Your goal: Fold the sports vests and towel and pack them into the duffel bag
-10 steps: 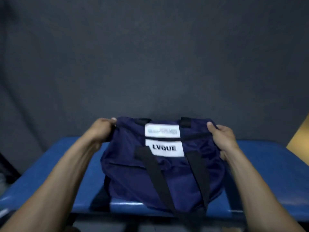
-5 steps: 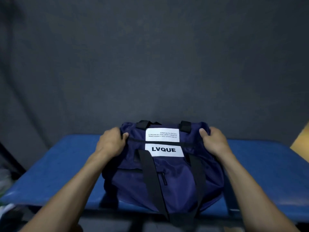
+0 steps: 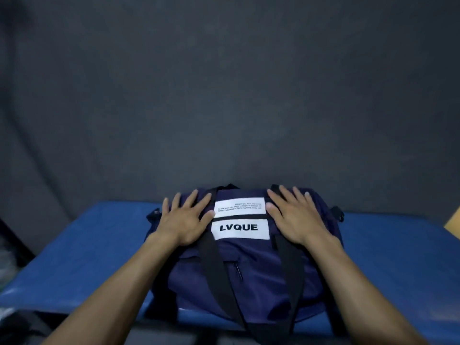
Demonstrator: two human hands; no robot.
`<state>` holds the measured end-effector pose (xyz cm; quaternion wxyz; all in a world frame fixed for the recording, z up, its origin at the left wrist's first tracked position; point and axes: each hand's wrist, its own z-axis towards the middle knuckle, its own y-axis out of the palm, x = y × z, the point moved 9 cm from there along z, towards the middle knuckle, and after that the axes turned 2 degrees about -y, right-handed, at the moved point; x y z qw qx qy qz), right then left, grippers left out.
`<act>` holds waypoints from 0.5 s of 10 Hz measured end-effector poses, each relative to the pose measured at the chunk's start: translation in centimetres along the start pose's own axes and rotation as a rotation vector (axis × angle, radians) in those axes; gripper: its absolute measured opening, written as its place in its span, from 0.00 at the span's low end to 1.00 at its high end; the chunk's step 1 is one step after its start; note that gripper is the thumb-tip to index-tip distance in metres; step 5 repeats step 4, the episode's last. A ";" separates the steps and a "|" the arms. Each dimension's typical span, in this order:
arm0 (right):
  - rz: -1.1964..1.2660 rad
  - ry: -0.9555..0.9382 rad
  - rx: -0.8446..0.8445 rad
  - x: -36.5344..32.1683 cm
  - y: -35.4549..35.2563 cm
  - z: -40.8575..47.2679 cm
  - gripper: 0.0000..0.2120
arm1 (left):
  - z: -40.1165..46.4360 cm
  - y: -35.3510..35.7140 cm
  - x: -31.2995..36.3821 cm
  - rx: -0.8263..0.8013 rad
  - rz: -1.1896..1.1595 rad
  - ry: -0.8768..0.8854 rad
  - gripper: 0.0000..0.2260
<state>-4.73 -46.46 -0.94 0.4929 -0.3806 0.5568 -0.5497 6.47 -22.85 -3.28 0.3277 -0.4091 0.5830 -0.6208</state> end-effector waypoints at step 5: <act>1.042 0.084 0.075 0.2 -2.6 -3.9 0.30 | -2.8 -5.0 -1.0 0.337 -0.334 0.188 0.20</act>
